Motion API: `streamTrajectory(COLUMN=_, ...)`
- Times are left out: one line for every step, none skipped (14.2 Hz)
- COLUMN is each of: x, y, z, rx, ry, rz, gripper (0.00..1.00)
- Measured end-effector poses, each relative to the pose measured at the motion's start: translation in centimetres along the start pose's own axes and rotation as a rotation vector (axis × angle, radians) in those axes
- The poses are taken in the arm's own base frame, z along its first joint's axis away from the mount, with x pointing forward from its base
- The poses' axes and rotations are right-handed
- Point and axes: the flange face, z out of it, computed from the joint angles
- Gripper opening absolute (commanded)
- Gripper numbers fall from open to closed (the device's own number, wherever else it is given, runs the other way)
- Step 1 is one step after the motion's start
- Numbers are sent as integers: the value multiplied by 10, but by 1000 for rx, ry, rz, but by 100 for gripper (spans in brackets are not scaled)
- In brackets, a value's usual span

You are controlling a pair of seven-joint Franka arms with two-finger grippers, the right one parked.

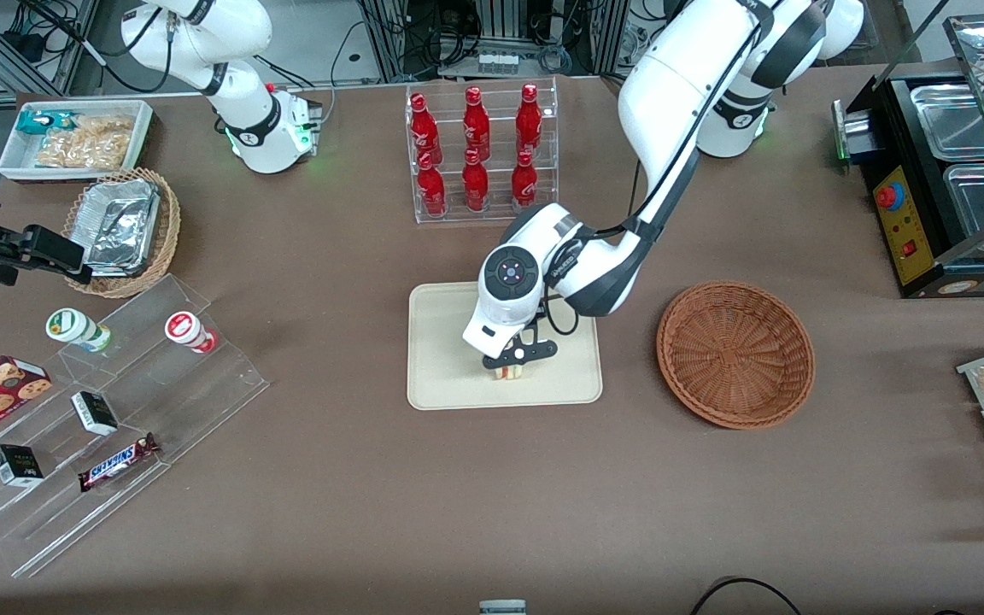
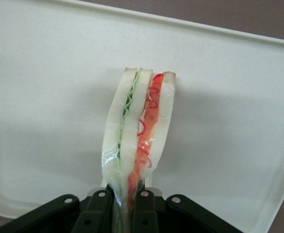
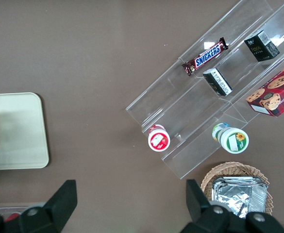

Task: Place sandwich from basket to tray

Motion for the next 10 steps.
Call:
streamTrajectory(x=-1, y=1, z=6, rx=2, ry=-3, rz=1, gripper=47)
streamTrajectory(x=-2, y=2, z=12, rx=4, ry=-5, rz=3, gripper=97)
streamTrajectory(x=-2, y=3, z=15, rx=2, ry=-4, rz=5, gripper=100)
streamTrajectory(x=-2, y=4, z=14, rx=-2, ry=-2, rz=5, gripper=100)
streamTrajectory(x=-1, y=5, z=11, rx=-7, ry=2, rz=6, gripper=100)
streamTrajectory(x=-1, y=7, z=6, rx=-14, ry=9, rz=7, gripper=100)
streamTrajectory(x=1, y=9, z=-3, rx=-25, ry=20, rz=8, gripper=100)
streamTrajectory(x=3, y=9, z=-17, rx=-35, ry=33, rz=6, gripper=100)
streamTrajectory(x=5, y=6, z=-36, rx=-34, ry=42, rz=2, gripper=100)
streamTrajectory(x=8, y=-1, z=-57, rx=-21, ry=50, rz=-8, gripper=100)
